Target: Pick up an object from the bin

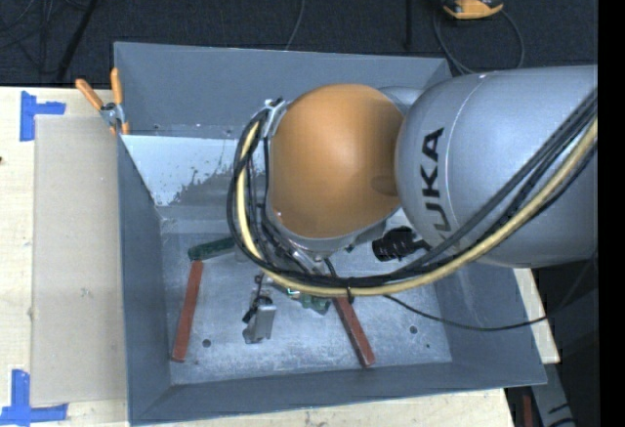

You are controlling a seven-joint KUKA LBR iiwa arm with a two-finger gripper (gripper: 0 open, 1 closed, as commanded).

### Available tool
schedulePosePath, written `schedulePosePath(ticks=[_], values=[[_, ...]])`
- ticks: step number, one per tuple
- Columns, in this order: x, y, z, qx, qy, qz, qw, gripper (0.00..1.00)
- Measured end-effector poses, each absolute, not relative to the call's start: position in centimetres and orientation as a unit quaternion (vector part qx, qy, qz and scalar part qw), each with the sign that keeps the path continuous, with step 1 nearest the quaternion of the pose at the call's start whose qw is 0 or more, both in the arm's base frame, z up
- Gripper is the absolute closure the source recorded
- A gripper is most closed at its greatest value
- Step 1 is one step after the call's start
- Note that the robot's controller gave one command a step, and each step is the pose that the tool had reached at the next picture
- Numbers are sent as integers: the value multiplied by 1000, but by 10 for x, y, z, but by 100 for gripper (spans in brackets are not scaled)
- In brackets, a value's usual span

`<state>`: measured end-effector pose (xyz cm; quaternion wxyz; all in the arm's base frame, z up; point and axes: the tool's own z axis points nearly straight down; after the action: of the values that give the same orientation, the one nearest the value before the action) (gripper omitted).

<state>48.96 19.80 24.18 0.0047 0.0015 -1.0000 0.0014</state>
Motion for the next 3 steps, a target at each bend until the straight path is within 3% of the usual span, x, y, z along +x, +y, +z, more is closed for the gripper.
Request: schedulePosePath(ticks=[1, 2, 3], values=[[575, 136, 170, 38, -999, 1, 1, 0], [618, 166, 72, 104, -995, 0, 1, 0], [619, 166, 76, 102, -995, 0, 0, 100]])
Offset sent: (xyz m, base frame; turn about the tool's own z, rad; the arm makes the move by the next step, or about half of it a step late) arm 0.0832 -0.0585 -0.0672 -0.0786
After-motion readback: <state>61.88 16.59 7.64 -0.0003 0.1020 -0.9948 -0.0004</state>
